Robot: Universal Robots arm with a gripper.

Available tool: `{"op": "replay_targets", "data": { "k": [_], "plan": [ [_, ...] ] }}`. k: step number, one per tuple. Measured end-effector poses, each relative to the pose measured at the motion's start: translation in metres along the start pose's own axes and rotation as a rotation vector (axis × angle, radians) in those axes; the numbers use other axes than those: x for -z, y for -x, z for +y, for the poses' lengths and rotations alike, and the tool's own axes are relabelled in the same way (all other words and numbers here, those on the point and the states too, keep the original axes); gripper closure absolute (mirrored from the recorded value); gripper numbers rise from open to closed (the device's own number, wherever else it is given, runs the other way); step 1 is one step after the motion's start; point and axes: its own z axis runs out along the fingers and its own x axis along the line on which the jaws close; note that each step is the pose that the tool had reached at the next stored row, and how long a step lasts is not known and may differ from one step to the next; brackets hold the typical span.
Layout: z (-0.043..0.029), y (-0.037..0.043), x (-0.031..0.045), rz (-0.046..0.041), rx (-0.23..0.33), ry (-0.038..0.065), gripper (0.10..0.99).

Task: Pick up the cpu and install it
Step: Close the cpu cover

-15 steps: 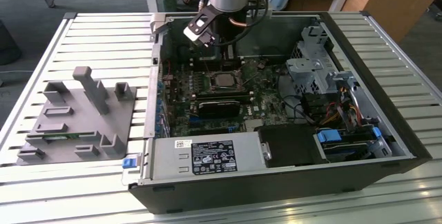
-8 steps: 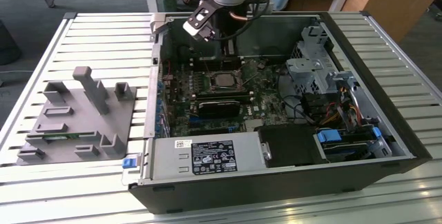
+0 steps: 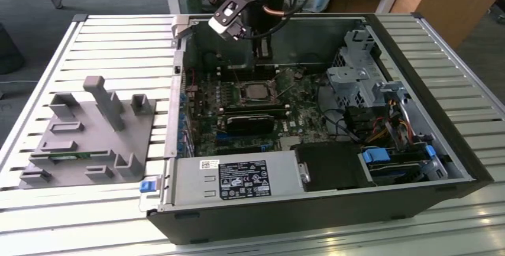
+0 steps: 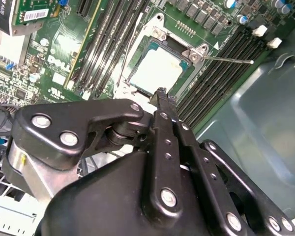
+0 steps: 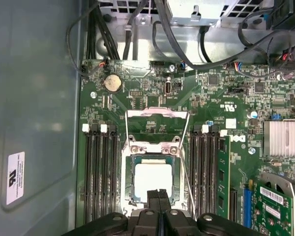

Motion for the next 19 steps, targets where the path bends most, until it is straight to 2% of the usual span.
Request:
{"op": "replay_targets", "data": {
  "k": [10, 19],
  "plan": [
    [0.0002, 0.0018, 0.0001, -0.0004, 0.0, 0.0, 0.98],
    [0.0054, 0.0018, -0.0001, -0.0003, 0.0, 0.0, 0.98]
  ]
}}
